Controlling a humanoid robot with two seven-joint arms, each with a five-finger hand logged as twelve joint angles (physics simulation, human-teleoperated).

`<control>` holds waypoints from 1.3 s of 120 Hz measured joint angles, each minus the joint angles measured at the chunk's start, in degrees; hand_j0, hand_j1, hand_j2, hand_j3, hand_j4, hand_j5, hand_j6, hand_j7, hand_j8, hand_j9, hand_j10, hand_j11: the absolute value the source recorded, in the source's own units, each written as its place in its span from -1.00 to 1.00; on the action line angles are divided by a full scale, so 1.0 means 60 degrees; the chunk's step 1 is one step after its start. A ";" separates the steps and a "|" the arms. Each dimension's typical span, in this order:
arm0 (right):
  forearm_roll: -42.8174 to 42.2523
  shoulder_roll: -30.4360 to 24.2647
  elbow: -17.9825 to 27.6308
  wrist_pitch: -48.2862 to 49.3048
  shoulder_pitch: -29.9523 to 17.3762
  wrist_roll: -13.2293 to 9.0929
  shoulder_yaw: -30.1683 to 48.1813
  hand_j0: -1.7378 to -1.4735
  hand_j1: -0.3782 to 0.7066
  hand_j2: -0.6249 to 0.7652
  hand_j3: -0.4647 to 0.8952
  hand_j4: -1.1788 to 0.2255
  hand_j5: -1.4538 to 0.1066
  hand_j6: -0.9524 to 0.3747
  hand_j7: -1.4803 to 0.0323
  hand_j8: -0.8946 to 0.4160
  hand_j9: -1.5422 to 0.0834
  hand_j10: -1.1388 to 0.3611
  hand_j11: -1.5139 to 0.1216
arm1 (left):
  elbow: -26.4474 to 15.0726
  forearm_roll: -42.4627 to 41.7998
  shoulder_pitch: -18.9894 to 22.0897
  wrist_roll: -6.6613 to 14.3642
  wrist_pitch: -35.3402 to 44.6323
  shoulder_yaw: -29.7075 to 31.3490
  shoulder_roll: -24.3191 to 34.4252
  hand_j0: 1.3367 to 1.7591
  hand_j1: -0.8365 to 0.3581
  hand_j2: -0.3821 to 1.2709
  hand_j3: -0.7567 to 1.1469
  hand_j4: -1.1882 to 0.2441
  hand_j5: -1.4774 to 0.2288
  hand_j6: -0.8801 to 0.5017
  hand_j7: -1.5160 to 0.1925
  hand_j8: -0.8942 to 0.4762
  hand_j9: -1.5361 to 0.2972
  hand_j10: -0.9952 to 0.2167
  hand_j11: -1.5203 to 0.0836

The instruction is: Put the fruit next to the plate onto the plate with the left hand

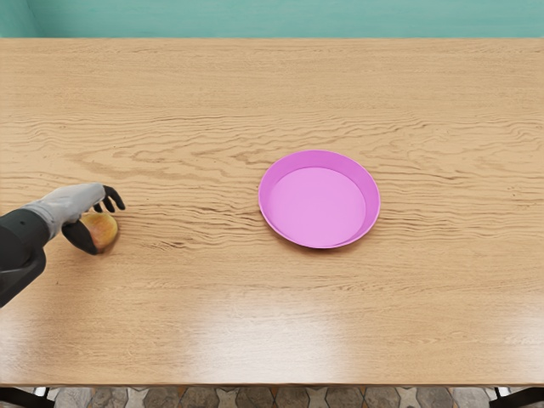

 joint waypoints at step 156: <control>-0.0002 0.0000 0.0000 0.0000 0.0000 0.0000 0.0000 -0.40 -0.95 -0.10 -0.32 0.68 0.86 0.43 0.96 0.36 0.90 0.52 0.85 | 0.0206 -0.0100 -0.0687 -0.0004 -0.0060 -0.0051 -0.0462 0.48 0.11 -0.20 -0.20 -0.25 -0.46 -0.26 -0.43 -0.12 -0.42 -0.13 -0.36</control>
